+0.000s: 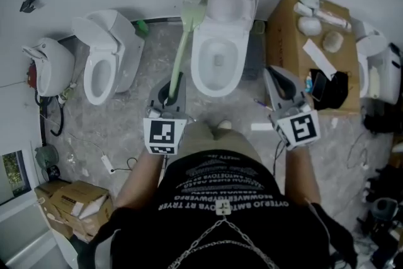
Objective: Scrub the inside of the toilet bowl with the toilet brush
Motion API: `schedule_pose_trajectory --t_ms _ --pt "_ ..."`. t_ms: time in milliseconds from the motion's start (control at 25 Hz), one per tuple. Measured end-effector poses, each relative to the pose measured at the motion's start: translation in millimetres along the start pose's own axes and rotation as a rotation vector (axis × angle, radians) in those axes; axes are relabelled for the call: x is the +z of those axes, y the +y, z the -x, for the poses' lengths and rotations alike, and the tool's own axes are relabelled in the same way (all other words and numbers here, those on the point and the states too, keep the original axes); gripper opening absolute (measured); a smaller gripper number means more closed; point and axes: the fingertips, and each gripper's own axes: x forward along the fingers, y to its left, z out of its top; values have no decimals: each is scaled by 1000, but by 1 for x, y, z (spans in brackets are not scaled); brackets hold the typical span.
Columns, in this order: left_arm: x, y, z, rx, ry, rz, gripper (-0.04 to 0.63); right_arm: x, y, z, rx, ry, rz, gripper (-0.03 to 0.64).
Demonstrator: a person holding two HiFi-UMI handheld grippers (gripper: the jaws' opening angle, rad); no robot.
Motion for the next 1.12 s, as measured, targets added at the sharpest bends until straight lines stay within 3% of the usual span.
schedule_pose_trajectory --t_ms 240,680,1120 --pt "-39 -5 -17 -24 73 38 2 -24 -4 -25 24 20 -41 3" --pt "-132 -19 -59 -97 198 184 2 -84 -18 -65 -2 59 -86 3" --pt "-214 -56 -101 -152 292 216 2 -152 -22 -90 -1 103 -123 4"
